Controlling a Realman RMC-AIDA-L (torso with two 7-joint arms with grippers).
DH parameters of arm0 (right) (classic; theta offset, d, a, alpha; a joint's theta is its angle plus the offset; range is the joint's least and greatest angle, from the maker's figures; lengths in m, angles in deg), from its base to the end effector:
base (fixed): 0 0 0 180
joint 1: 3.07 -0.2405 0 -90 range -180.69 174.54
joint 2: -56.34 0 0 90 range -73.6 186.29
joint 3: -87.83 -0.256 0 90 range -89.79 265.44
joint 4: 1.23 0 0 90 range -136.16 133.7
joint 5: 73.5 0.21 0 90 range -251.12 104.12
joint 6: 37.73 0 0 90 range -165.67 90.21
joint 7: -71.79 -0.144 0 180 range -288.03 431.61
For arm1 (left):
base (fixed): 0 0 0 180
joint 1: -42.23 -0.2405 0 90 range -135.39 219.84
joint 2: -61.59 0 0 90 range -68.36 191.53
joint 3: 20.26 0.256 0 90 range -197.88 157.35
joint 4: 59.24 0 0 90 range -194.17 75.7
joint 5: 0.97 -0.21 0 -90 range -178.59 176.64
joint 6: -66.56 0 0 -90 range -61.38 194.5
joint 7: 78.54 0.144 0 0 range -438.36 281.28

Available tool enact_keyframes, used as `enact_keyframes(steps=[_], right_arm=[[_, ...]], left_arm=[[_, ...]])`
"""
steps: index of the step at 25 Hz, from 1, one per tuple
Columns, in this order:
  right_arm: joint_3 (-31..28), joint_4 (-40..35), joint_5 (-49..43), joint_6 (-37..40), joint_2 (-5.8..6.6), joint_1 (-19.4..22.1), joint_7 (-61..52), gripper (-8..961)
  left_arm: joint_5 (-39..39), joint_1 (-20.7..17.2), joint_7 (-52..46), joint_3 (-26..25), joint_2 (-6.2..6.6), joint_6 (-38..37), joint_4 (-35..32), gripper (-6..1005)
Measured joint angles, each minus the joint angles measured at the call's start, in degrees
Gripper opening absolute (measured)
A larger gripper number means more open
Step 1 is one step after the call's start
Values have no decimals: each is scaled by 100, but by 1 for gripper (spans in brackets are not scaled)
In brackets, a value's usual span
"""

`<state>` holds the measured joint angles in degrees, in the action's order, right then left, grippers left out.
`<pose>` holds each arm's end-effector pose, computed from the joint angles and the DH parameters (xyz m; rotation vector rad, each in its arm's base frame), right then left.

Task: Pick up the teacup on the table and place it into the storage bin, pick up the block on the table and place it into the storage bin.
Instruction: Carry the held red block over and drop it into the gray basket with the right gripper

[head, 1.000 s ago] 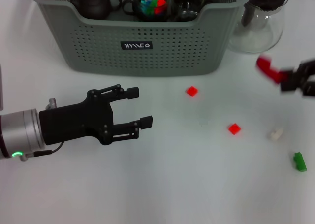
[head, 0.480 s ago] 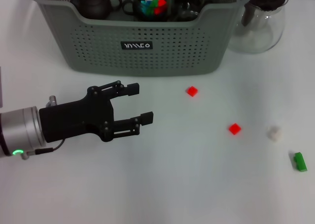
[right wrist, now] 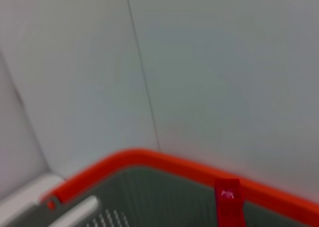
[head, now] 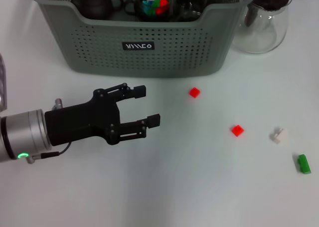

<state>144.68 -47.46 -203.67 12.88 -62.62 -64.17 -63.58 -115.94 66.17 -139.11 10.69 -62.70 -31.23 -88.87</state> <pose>0.0593 0.4947 0.0086 -2.3637 0.8146 0.4640 -0.2713 0.2653 -0.0391 -2.6729 -0.5155 -0.9994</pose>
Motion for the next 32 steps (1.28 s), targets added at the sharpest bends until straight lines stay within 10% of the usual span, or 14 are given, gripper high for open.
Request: enact_keyframes(steps=[9, 32], right_arm=[[279, 1158, -2167, -169, -122, -1201, -1211, 241], [762, 1237, -1914, -247, -133, -1239, -1184, 356]], left_arm=[[48, 5, 2, -2, -13, 6, 21, 784], [55, 12, 2, -51, -2, 14, 27, 785]])
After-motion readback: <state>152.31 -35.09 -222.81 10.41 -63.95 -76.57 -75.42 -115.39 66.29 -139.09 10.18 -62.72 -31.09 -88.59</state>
